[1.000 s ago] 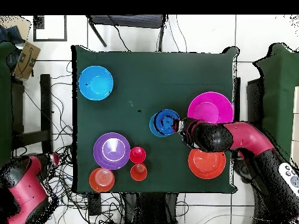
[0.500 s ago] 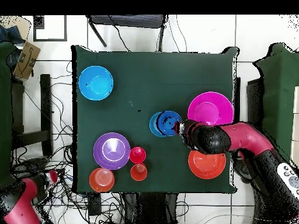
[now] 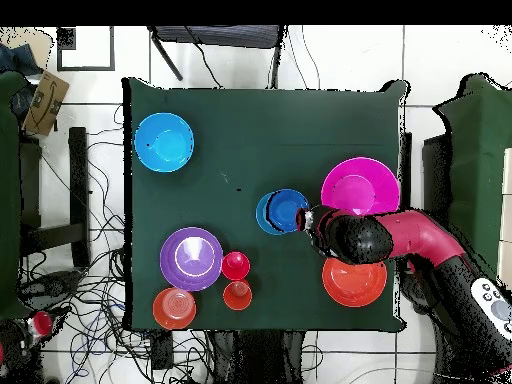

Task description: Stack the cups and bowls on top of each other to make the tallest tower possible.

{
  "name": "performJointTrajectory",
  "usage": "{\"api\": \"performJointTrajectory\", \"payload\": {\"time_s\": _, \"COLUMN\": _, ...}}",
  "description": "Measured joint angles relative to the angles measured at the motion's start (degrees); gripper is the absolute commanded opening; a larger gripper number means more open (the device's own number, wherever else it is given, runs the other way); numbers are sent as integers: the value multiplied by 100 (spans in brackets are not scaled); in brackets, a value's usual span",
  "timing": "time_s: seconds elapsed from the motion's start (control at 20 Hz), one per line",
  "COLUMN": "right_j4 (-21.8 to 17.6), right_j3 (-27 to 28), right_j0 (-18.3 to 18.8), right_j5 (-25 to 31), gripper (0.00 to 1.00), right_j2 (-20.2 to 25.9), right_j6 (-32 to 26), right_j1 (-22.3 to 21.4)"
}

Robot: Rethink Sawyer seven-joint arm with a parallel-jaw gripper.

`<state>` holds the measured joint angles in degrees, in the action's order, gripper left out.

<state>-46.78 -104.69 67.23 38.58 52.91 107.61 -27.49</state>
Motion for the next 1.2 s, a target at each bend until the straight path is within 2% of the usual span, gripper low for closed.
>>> {"api": "performJointTrajectory", "payload": {"time_s": 0.5, "right_j4": 0, "right_j3": -1, "right_j0": 0, "right_j5": -2, "gripper": 0, "right_j2": 0, "right_j6": 0, "right_j1": 0}}
{"api": "performJointTrajectory", "payload": {"time_s": 0.55, "right_j4": -10, "right_j3": -2, "right_j0": 0, "right_j5": 0, "gripper": 100, "right_j2": -5, "right_j6": 0, "right_j1": 1}}
{"api": "performJointTrajectory", "payload": {"time_s": 1.2, "right_j4": -31, "right_j3": -5, "right_j0": -41, "right_j5": 0, "gripper": 100, "right_j2": -22, "right_j6": 0, "right_j1": 1}}
